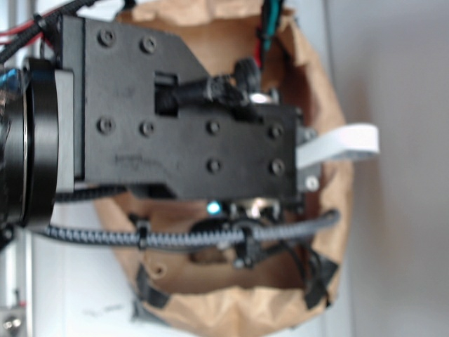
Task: Grab the rock.
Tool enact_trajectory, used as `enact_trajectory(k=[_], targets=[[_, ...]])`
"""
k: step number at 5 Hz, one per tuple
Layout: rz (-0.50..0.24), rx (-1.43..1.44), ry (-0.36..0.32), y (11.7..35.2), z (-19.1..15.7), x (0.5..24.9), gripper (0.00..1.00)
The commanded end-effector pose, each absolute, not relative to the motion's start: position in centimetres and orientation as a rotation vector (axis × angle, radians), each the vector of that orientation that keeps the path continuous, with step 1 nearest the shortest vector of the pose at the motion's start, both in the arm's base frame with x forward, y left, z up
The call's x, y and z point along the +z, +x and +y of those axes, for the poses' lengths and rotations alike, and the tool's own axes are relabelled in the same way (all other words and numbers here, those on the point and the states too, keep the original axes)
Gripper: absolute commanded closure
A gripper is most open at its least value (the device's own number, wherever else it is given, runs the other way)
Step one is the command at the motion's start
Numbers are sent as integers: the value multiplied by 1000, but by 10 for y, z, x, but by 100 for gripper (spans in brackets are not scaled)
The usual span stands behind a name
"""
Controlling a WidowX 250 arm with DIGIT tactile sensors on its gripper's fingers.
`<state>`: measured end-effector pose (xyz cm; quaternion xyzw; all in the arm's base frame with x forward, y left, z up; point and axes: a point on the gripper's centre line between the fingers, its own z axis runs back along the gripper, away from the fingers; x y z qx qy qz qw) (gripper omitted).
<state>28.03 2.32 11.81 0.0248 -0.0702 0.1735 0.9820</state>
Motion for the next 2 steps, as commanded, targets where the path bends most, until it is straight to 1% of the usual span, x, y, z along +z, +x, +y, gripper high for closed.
enact_trajectory(k=[1,2], targets=[[-139,395,-18,274,18,114,0],[-155,437,-58,269,0,108,0]])
